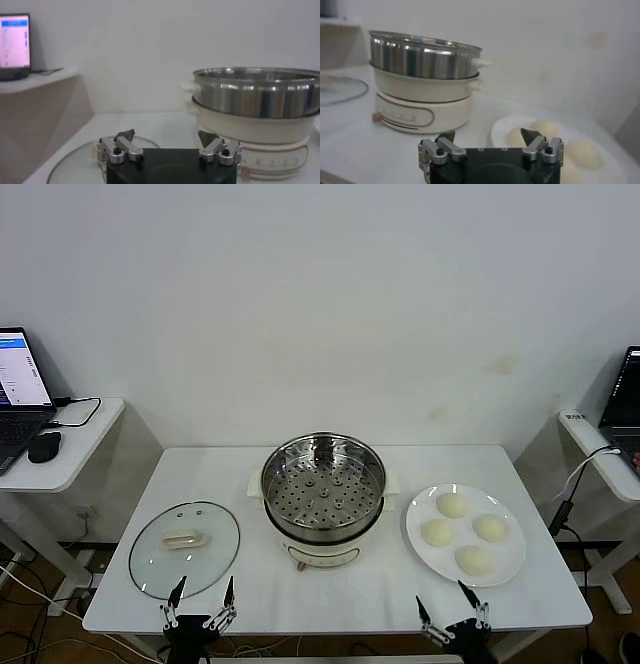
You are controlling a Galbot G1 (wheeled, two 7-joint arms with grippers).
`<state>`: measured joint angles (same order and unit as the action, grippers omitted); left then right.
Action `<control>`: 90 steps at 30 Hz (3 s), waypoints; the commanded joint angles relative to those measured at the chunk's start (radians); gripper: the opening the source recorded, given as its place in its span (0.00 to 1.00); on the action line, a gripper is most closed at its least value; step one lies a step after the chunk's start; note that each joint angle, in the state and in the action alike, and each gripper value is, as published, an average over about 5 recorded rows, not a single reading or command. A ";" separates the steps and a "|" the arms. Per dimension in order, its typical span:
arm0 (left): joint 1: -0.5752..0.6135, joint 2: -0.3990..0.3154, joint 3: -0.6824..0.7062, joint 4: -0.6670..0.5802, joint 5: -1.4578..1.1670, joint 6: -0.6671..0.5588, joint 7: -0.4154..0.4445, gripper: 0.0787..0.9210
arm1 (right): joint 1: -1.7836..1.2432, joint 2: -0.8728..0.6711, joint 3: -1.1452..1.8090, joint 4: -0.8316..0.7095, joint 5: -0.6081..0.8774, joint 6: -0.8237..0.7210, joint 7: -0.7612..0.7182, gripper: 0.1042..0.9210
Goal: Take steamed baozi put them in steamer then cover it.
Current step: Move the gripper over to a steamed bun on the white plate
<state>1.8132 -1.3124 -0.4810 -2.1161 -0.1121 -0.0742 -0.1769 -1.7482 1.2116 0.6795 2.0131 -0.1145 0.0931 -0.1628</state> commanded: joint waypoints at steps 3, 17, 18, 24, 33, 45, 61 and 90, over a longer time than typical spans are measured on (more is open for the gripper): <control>-0.023 0.010 -0.005 -0.012 0.041 0.026 0.011 0.88 | 0.231 -0.267 0.079 -0.077 -0.270 -0.041 -0.063 0.88; -0.054 0.004 -0.013 -0.003 0.080 0.081 -0.026 0.88 | 0.838 -0.741 -0.295 -0.397 -0.177 -0.130 -0.475 0.88; -0.053 0.002 -0.013 -0.003 0.081 0.081 -0.029 0.88 | 0.906 -0.757 -0.363 -0.426 -0.158 -0.137 -0.499 0.88; -0.052 -0.009 -0.019 -0.005 0.082 0.081 -0.051 0.88 | 1.304 -0.758 -0.769 -0.614 -0.139 -0.100 -0.649 0.88; -0.053 -0.009 -0.026 -0.002 0.087 0.093 -0.072 0.88 | 1.611 -0.651 -1.126 -0.839 -0.160 -0.005 -0.870 0.88; -0.064 0.002 -0.045 0.005 0.085 0.106 -0.065 0.88 | 1.755 -0.400 -1.285 -1.099 -0.200 0.033 -0.929 0.88; -0.041 0.024 -0.069 0.005 0.079 0.107 -0.066 0.88 | 1.733 -0.289 -1.296 -1.237 -0.284 0.039 -0.917 0.88; -0.048 0.015 -0.063 0.004 0.082 0.107 -0.064 0.88 | 1.714 -0.200 -1.276 -1.330 -0.337 0.037 -0.889 0.70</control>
<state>1.7655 -1.2990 -0.5440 -2.1128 -0.0304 0.0334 -0.2410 -0.0350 0.9947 -0.5950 0.7021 -0.4386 0.1306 -1.0533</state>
